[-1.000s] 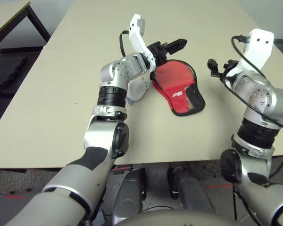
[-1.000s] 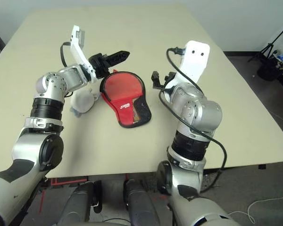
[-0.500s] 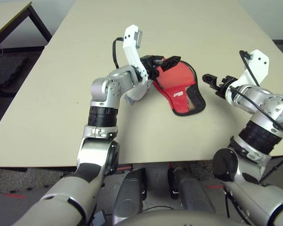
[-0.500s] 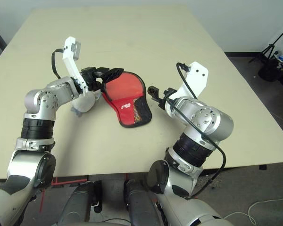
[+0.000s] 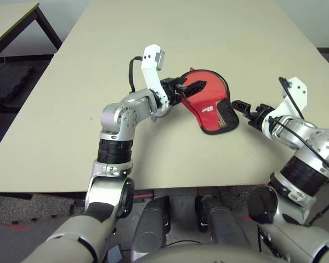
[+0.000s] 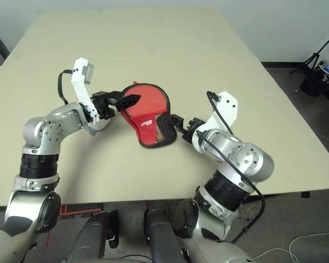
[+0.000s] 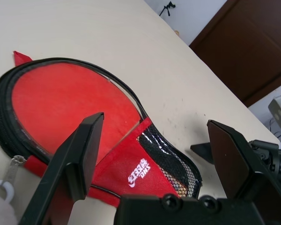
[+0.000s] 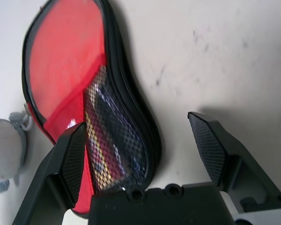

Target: Store the ping-pong paddle in its case and zip it.

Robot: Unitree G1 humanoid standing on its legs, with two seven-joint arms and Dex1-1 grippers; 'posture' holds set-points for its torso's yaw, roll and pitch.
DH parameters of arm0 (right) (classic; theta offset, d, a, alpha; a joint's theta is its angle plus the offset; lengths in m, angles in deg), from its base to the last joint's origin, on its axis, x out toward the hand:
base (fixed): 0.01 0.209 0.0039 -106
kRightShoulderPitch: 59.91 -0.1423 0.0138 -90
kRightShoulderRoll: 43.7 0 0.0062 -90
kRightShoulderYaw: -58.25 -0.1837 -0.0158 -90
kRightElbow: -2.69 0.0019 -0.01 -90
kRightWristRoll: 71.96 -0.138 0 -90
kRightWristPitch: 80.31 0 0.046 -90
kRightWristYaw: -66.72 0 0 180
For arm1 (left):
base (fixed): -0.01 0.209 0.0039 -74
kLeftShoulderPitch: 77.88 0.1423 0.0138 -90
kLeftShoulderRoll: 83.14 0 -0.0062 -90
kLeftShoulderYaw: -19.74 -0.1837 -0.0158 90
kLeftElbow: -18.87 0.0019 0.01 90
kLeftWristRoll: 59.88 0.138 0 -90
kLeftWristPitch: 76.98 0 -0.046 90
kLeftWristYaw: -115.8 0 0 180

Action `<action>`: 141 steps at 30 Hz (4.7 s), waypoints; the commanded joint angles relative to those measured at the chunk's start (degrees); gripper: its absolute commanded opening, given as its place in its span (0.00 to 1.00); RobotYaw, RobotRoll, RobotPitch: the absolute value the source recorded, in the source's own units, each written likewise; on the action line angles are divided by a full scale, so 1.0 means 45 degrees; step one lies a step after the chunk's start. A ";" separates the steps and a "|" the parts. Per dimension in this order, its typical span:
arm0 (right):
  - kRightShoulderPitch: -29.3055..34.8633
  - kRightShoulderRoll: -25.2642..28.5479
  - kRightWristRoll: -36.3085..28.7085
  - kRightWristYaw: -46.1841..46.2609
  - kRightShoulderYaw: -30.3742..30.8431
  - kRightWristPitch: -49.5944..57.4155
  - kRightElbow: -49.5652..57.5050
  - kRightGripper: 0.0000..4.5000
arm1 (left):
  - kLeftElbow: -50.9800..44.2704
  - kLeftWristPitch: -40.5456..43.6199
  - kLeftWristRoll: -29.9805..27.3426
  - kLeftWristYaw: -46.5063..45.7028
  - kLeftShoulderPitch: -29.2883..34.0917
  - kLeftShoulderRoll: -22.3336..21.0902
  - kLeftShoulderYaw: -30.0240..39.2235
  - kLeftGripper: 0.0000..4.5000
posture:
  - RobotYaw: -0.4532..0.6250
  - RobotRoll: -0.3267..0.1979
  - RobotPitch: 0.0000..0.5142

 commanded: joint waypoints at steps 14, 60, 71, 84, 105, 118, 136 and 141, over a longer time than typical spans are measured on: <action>0.1329 0.0307 -0.9281 0.7325 -0.0693 0.0394 -0.1417 1.00 | -0.0263 0.0164 -0.0004 -0.0060 0.0145 -0.0137 -0.0124 1.00 | 0.46 0.62 0.33; 0.2297 0.3408 -1.1487 0.3756 0.6455 -0.8342 -0.7638 1.00 | -0.0381 0.0268 -0.0039 -0.0374 -0.0040 0.0018 -0.0120 1.00 | 0.49 0.62 0.31; 0.1227 0.6169 -0.5623 -0.5179 1.0914 -0.6347 -0.9224 1.00 | -0.0512 0.0646 -0.0050 -0.0279 -0.0174 -0.0310 -0.0131 1.00 | 0.54 0.62 0.38; -0.1689 0.3052 -0.5000 -0.3874 0.5561 -0.7933 -1.3776 1.00 | -0.1478 0.1200 -0.0179 -0.0876 0.0488 -0.0196 0.0150 1.00 | 0.56 0.62 0.36; -0.2251 0.2669 -0.3248 -0.3893 0.4280 -0.7805 -1.4403 0.09 | -0.1066 0.1000 -0.0069 -0.0666 0.0401 -0.0126 0.0018 1.00 | 0.55 0.62 0.37; -0.1935 0.2060 -0.3313 -0.3254 0.3390 -0.7378 -1.3694 0.00 | -0.1136 0.0979 -0.0074 -0.0773 0.0597 -0.0039 0.0017 1.00 | 0.54 0.62 0.38; -0.0826 0.1921 -0.3220 -0.1377 0.2795 -0.6472 -1.0271 0.00 | -0.1204 -0.2256 0.2627 -0.1512 0.1513 -0.2405 0.0121 1.00 | 0.53 0.62 0.44; 0.0040 0.1867 -0.3727 -0.0210 0.2434 -0.5179 -0.7884 0.00 | -0.1142 -0.2902 0.3067 -0.2153 0.1860 -0.2781 0.0967 1.00 | 0.54 0.62 0.43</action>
